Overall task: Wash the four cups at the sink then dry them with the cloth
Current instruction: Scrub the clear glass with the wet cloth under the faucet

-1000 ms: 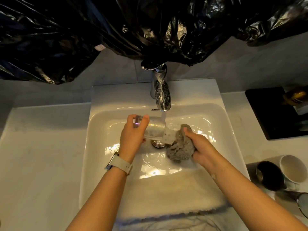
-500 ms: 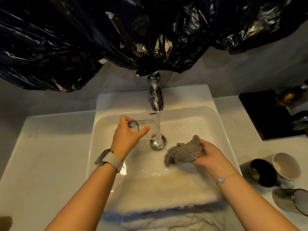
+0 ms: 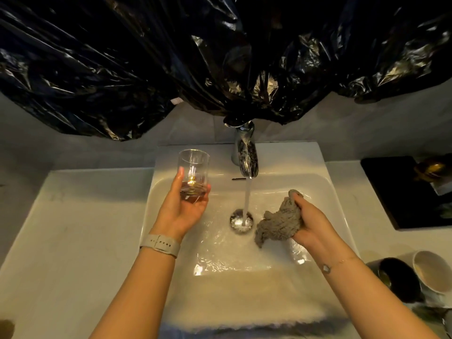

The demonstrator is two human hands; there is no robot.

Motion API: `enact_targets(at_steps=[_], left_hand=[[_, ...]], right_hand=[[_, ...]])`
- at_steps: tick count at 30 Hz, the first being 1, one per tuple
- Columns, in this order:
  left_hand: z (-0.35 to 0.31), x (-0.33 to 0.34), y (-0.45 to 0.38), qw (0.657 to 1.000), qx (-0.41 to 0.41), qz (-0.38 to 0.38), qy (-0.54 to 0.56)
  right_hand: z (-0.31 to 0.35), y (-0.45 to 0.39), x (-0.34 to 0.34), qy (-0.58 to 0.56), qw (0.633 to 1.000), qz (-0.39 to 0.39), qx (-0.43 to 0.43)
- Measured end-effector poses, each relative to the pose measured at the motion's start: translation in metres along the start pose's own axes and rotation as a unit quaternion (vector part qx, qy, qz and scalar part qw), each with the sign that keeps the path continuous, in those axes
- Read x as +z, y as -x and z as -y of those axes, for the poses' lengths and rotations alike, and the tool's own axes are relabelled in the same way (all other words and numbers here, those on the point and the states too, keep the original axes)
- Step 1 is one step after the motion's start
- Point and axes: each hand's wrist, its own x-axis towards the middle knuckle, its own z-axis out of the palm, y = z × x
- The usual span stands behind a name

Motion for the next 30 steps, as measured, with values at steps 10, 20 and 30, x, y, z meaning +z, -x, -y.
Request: enact_targets(at_steps=[10, 20, 30], left_hand=[[-0.038, -0.004, -0.061, 0.797, 0.334, -0.045, -0.501], [-0.04, -0.005, -0.103, 0.745, 0.393, -0.121, -0.526], [-0.014, -0.01, -0.066, 0.729, 0.361, -0.153, -0.561]], right_hand=[[0.004, -0.005, 0.015, 0.11, 0.991, -0.004, -0.076], [0.028, 0.002, 0.003, 0.079, 0.992, -0.013, -0.099], [0.045, 0.032, -0.017, 0.047, 0.986, 0.018, -0.156]])
